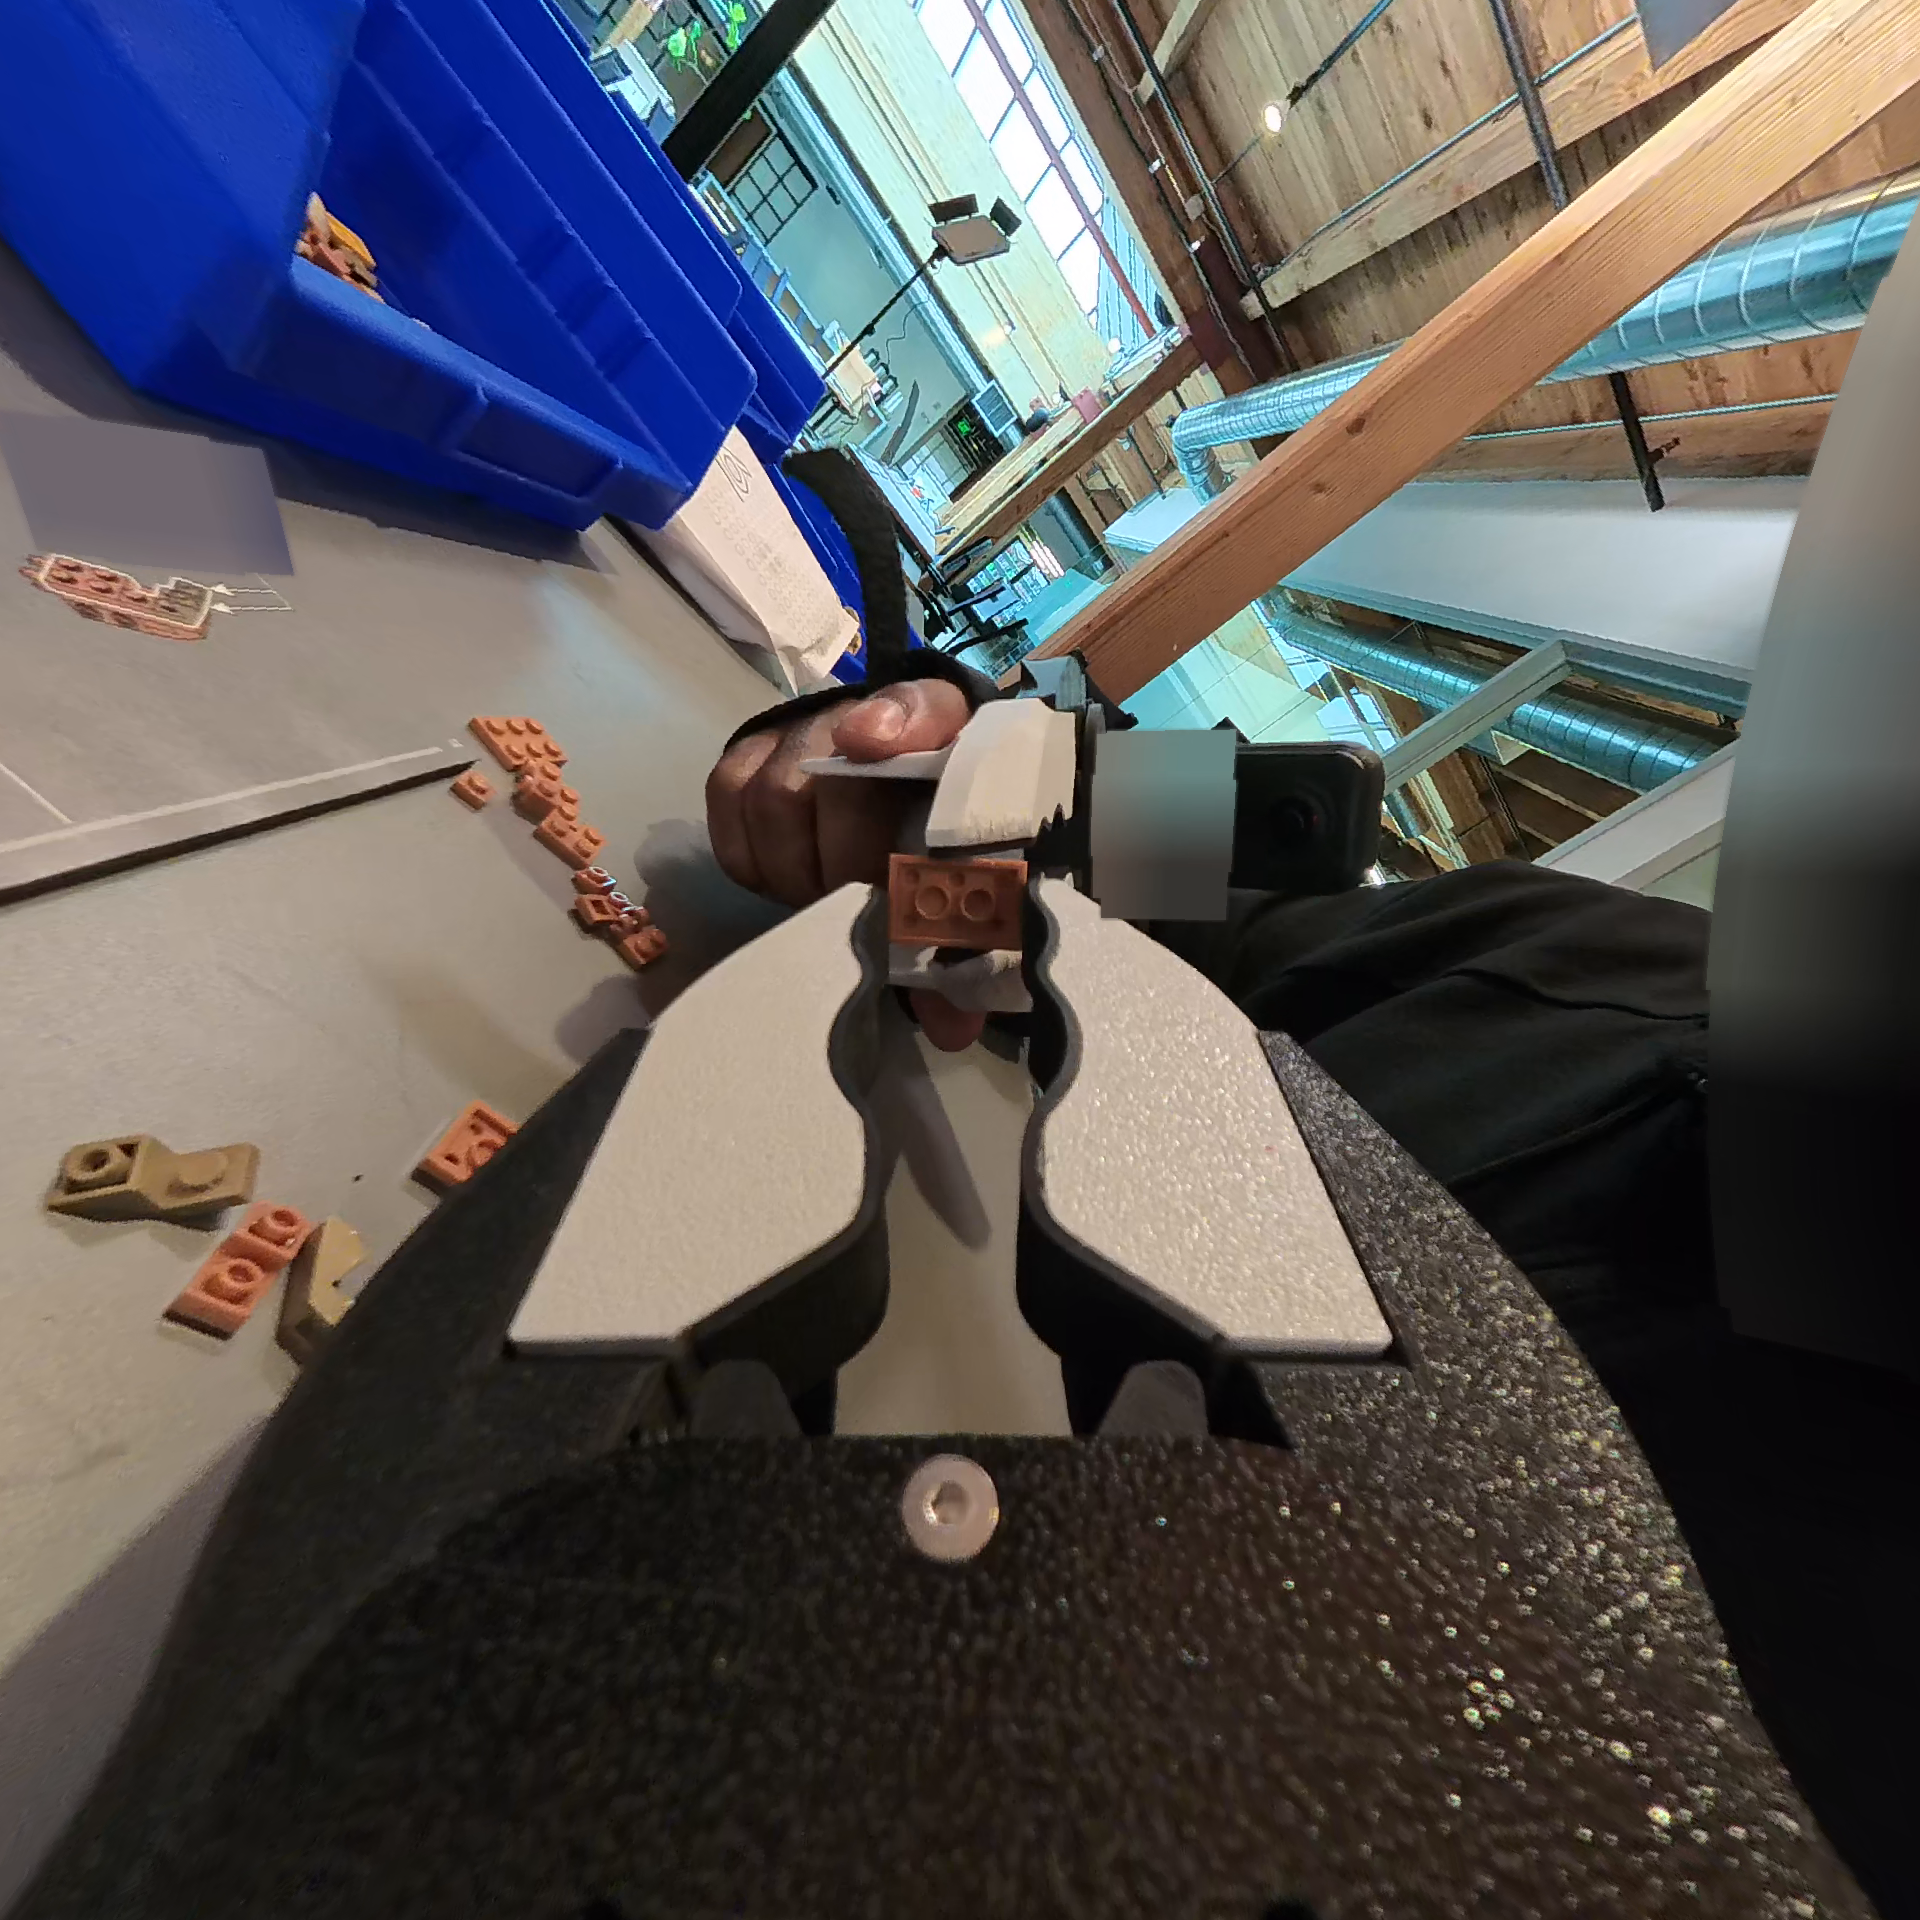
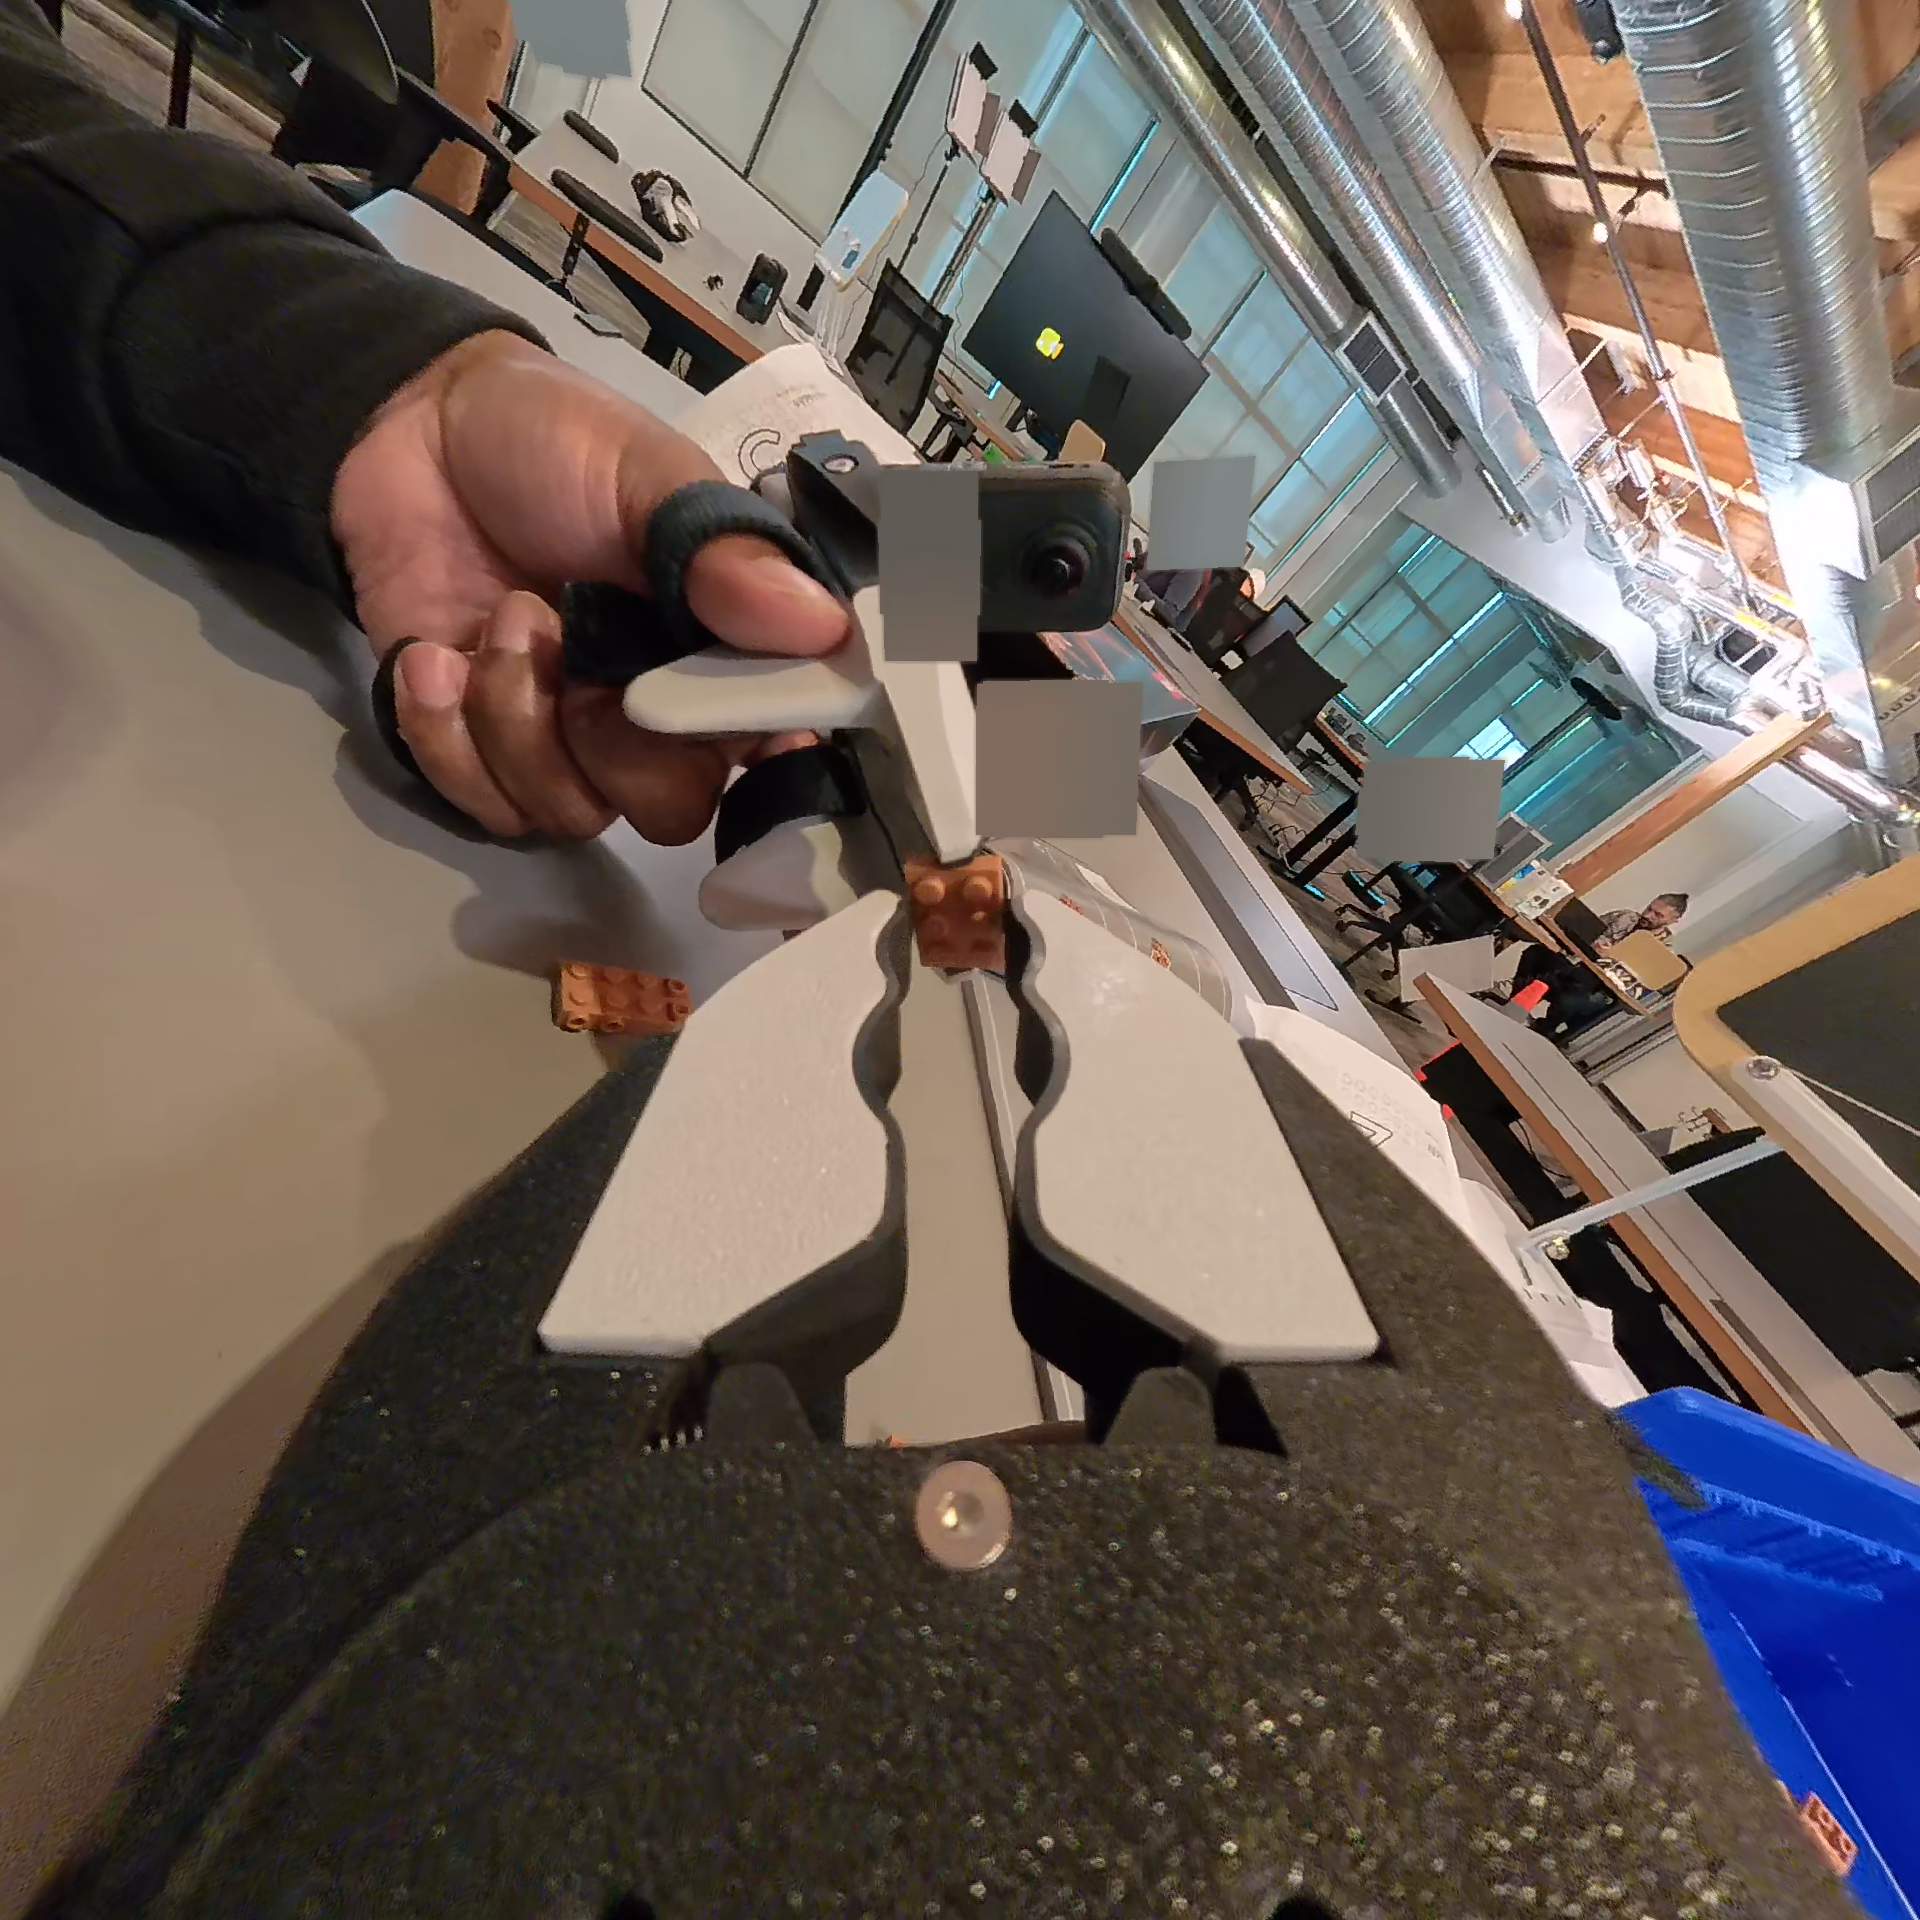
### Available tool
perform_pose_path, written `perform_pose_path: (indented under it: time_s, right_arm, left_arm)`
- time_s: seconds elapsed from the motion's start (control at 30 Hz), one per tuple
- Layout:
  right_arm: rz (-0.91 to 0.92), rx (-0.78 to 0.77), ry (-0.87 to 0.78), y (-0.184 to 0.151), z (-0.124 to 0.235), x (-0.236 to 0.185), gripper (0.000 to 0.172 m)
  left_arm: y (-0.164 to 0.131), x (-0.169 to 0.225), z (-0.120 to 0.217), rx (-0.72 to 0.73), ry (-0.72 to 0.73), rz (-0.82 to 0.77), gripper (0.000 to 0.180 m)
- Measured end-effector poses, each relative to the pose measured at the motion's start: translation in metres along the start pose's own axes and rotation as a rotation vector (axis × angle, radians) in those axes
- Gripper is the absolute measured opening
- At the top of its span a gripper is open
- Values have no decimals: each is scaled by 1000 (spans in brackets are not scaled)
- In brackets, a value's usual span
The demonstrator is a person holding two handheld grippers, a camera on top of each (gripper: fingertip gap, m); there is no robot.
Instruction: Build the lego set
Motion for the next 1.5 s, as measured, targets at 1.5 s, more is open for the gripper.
perform_pose_path:
  time_s: [1.5]
  right_arm:
    - [-106, -106, 97, -10, 16, -13, 16]
  left_arm:
    - [-78, -40, 50, -528, 797, -509, 37]
Point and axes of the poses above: each gripper's, where its closed fingertips meet, z back along the fingers, y out of its top, x = y × z across the jaws, the point moved 1 cm from there along z, back along the fingers, and after that the axes turned 2 degrees about -z, right-handed, at the moved point
